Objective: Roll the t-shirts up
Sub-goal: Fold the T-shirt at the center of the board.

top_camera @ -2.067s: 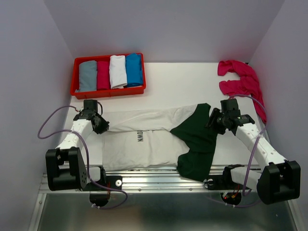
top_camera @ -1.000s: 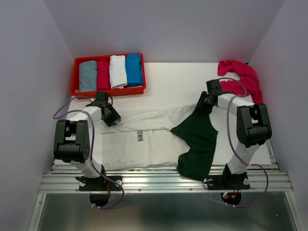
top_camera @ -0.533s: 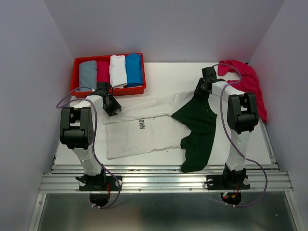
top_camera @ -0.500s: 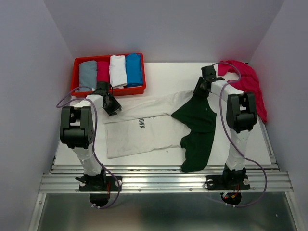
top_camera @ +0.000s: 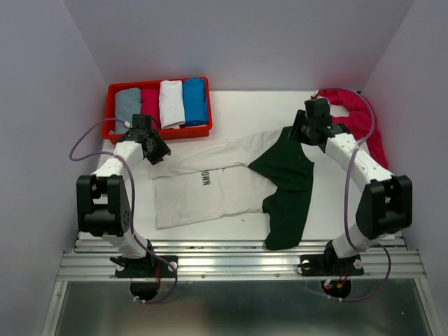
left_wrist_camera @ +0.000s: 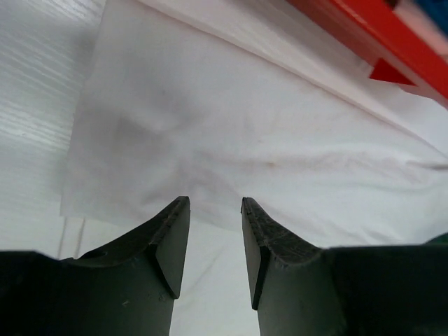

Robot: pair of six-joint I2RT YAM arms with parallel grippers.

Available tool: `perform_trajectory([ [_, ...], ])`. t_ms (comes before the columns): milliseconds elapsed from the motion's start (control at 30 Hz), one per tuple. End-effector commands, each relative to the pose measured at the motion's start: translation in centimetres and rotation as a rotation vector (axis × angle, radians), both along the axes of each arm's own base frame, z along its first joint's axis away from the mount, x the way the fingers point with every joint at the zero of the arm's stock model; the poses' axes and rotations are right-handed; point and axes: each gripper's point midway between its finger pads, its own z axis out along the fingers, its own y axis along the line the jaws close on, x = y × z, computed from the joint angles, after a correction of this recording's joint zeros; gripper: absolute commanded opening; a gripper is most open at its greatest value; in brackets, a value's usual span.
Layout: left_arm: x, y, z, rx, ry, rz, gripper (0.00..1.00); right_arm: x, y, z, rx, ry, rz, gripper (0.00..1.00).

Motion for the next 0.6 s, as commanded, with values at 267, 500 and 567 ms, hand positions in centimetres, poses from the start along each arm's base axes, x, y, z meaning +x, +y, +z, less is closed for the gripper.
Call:
perform_trajectory([
  [267,-2.7,0.9,5.6,0.048,-0.133,-0.030,0.47,-13.9,8.2,-5.9,-0.320,0.196,0.334,0.48],
  [500,-3.5,0.6,5.5,0.033,-0.131,-0.039,0.47,-15.2,11.1,-8.5,-0.253,0.278,0.476,0.44],
  [567,-3.6,0.7,5.6,0.036,-0.132,-0.039,0.47,-15.3,11.4,-9.2,-0.240,0.290,0.484,0.42],
])
